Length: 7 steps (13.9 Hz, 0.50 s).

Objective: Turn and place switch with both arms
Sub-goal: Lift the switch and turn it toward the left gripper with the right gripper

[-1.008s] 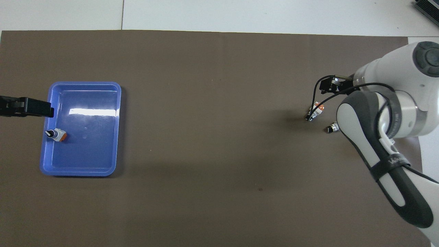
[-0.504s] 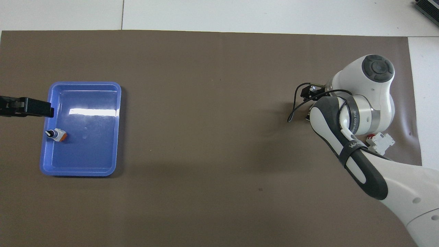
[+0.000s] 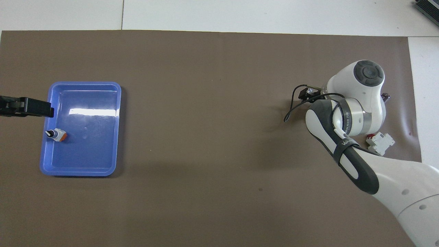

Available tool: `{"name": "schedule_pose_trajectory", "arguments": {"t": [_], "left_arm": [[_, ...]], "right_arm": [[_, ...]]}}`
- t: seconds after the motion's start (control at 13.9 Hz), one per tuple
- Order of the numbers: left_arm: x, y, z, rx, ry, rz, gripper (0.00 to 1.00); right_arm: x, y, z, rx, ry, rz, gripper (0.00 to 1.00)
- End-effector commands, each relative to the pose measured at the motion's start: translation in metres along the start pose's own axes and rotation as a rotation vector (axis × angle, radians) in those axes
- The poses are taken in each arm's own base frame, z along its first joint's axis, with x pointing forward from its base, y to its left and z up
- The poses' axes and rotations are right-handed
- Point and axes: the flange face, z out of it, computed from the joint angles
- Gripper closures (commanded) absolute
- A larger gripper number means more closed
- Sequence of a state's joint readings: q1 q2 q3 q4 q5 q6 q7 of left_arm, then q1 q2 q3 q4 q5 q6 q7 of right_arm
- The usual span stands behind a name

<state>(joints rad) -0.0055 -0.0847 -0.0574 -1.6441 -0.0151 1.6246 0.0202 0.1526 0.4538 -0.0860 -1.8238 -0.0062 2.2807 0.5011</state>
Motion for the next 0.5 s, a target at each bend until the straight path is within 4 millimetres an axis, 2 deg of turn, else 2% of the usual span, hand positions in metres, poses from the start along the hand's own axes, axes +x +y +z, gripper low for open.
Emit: {"name": "schedule_pose_trajectory", "arguments": {"t": [0.0, 0.14, 0.36, 0.43], "left_arm": [[-0.009, -0.0019, -0.0013, -0.004, 0.001, 0.002, 0.0], [-0.009, -0.0019, -0.0013, -0.004, 0.001, 0.002, 0.0], [-0.009, -0.0019, -0.0013, -0.004, 0.001, 0.002, 0.0], [-0.009, -0.0019, -0.0013, -0.004, 0.001, 0.001, 0.0]], "right_arm": [[-0.0038, 0.001, -0.0011, -0.001, -0.002, 0.011, 0.05], [-0.0039, 0.0011, -0.0022, -0.002, -0.004, 0.008, 0.13], [-0.0051, 0.0018, -0.0036, -0.004, -0.012, 0.023, 0.41], [-0.0051, 0.0028, -0.0031, -0.005, -0.017, 0.025, 0.53]]}}
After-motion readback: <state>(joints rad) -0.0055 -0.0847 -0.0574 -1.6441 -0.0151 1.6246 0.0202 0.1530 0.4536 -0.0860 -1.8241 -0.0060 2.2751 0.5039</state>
